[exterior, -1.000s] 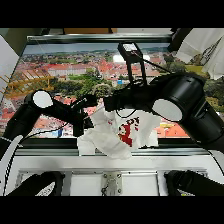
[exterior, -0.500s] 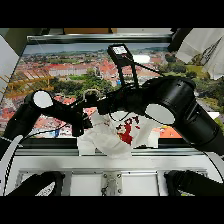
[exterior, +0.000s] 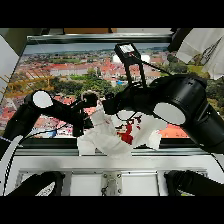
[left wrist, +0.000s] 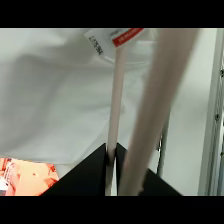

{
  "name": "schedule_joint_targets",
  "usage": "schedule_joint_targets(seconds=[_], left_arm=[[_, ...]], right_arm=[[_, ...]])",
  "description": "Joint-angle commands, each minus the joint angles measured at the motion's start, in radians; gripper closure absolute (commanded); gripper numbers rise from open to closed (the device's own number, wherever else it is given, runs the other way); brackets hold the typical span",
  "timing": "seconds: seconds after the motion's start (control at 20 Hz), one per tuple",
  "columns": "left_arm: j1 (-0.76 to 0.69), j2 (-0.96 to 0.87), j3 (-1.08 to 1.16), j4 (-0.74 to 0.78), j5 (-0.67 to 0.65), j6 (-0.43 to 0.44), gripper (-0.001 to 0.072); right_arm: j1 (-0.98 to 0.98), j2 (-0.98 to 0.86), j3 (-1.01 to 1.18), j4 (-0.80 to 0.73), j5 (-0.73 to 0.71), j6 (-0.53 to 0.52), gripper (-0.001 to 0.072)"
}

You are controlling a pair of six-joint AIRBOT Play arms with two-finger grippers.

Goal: Fold the clothes and pants, and hang the long-sleeved shirts on hangers.

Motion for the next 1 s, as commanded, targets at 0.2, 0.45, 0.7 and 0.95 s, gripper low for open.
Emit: schedule_joint_targets(seconds=[0.2, 0.45, 0.7, 0.95], left_arm=[[0.0, -0.001, 0.0, 0.007, 0.0, -0.004, 0.0689], [0.001, -0.001, 0.0, 0.007, 0.0, -0.004, 0.0689], [0.001, -0.001, 0.0, 0.008, 0.0, -0.004, 0.0689], [0.001, -0.001, 0.0, 0.008, 0.002, -0.003, 0.0689]], right_arm=[[-0.016, 0.046, 0.001, -0.026, 0.068, -0.045, 0.0175], [-0.091, 0.087, 0.0, -0.025, 0.105, -0.047, 0.0174], [-0.179, 0.124, 0.0, 0.07, 0.113, -0.148, 0.0173], [-0.245, 0.113, -0.006, 0.079, 0.245, -0.132, 0.0193]])
